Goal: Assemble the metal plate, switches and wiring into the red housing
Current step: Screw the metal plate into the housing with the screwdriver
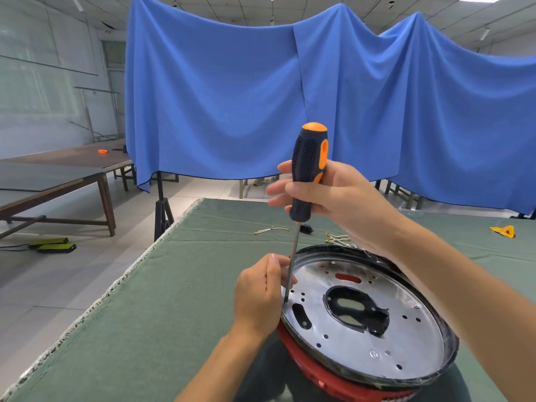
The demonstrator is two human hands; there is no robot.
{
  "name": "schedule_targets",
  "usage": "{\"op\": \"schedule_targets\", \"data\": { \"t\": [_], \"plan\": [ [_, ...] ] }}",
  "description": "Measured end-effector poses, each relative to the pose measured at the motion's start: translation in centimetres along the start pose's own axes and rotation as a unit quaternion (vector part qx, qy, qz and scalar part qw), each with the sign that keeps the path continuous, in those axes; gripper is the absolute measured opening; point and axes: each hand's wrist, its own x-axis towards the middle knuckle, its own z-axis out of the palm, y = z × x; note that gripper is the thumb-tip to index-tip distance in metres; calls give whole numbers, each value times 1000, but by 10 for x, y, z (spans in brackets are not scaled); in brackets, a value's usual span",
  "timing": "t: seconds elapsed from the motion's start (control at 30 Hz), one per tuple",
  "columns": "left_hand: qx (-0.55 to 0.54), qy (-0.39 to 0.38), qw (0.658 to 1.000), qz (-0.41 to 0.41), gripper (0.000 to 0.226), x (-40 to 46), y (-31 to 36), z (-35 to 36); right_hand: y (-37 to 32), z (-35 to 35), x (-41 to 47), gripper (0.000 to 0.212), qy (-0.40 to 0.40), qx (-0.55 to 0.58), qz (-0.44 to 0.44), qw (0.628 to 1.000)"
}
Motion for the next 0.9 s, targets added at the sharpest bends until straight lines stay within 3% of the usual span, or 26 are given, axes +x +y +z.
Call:
{"op": "schedule_targets", "data": {
  "t": [0.07, 0.17, 0.27, 0.4, 0.5, 0.6, 0.7, 0.77, 0.9],
  "plan": [
    [4, 1, 1000, 3, 44, 0, 1, 0, -1, 2, 1, 10, 39, -48, -16, 998],
    [12, 1, 1000, 7, 44, -1, 1, 0, 3, 13, 6, 34, 155, -161, -19, 974],
    [3, -1, 1000, 0, 47, -2, 0, 0, 7, 21, 9, 39, 223, -203, 2, 953],
    [7, -3, 1000, 3, 50, -1, 0, 0, 2, 16, 11, 18, 151, -67, 46, 985],
    [6, -3, 1000, 2, 51, -1, -2, 0, -1, 4, 9, 12, 90, -68, 28, 993],
    [9, -4, 1000, 1, 50, -2, -1, 1, 4, -1, 8, 26, 137, -140, -13, 981],
    [12, 1, 1000, -6, 42, -2, 0, 1, 8, 1, 9, 42, 248, -279, -7, 928],
    [14, 1, 1000, -7, 41, -3, 0, 1, 9, 6, 7, 47, 272, -305, -4, 913],
    [13, -3, 1000, 0, 48, -3, 2, 0, 6, 1, 7, 34, 164, -101, 26, 981]
  ]
}}
